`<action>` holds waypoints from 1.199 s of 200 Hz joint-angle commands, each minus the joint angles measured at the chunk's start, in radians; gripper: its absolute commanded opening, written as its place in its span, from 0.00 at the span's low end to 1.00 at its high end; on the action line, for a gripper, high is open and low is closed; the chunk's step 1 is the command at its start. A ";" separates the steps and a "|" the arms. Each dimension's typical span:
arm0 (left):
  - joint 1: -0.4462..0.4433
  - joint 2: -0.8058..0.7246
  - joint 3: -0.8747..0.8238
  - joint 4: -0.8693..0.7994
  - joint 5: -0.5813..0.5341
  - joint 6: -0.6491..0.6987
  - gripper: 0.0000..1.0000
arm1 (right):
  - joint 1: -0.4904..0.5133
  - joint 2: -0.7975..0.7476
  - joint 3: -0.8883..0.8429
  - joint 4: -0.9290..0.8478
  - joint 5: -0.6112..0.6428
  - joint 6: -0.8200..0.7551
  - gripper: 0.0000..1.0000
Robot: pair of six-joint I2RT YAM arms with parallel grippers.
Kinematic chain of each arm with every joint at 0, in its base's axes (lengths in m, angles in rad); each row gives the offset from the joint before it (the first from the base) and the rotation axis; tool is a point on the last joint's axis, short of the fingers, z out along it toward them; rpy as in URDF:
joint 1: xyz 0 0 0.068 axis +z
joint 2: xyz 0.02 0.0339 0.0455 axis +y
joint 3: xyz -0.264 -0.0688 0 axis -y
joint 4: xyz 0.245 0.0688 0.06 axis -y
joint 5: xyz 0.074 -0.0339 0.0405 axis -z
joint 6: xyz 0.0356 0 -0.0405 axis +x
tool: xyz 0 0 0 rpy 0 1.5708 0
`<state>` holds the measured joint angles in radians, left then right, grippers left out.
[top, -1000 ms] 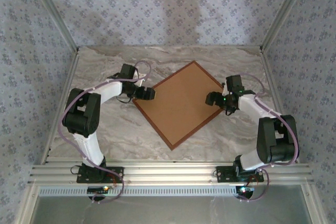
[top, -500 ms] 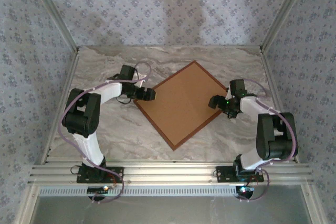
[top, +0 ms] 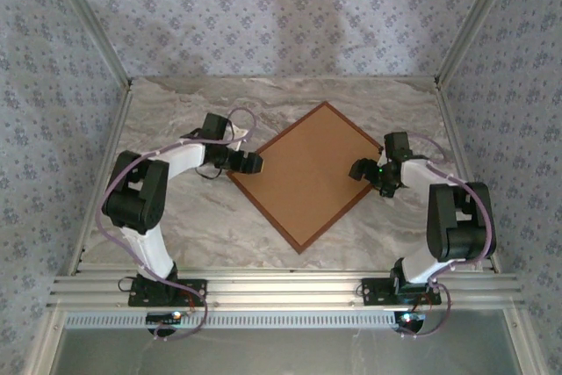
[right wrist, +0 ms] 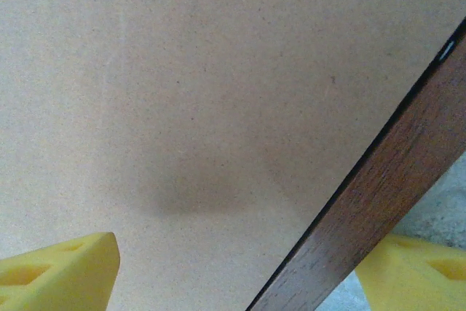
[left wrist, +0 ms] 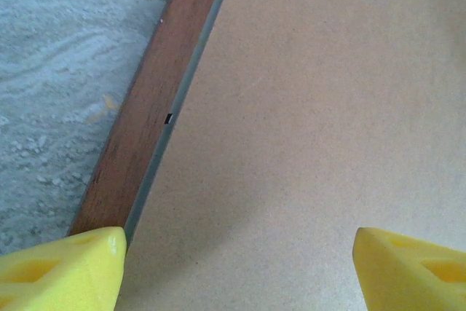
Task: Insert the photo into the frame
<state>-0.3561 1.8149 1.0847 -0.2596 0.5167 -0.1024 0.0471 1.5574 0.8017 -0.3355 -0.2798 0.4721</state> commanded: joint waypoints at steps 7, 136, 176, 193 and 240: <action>-0.089 -0.016 -0.083 -0.088 0.142 -0.007 0.79 | 0.030 0.074 0.057 0.075 -0.112 -0.018 0.86; -0.144 -0.260 -0.338 -0.009 0.015 -0.149 0.77 | 0.006 0.326 0.412 -0.074 -0.012 -0.141 0.85; -0.140 -0.324 -0.382 0.006 -0.046 -0.189 0.77 | 0.011 0.337 0.474 -0.086 -0.023 -0.143 0.85; -0.137 -0.335 -0.382 0.017 -0.040 -0.194 0.77 | 0.016 0.323 0.472 -0.068 -0.052 -0.142 0.85; -0.122 -0.347 -0.376 0.064 -0.065 -0.226 0.78 | 0.019 0.335 0.495 -0.072 -0.070 -0.149 0.84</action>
<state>-0.4862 1.4849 0.7185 -0.2031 0.4747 -0.2996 0.0643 1.8721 1.2514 -0.4789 -0.3176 0.3561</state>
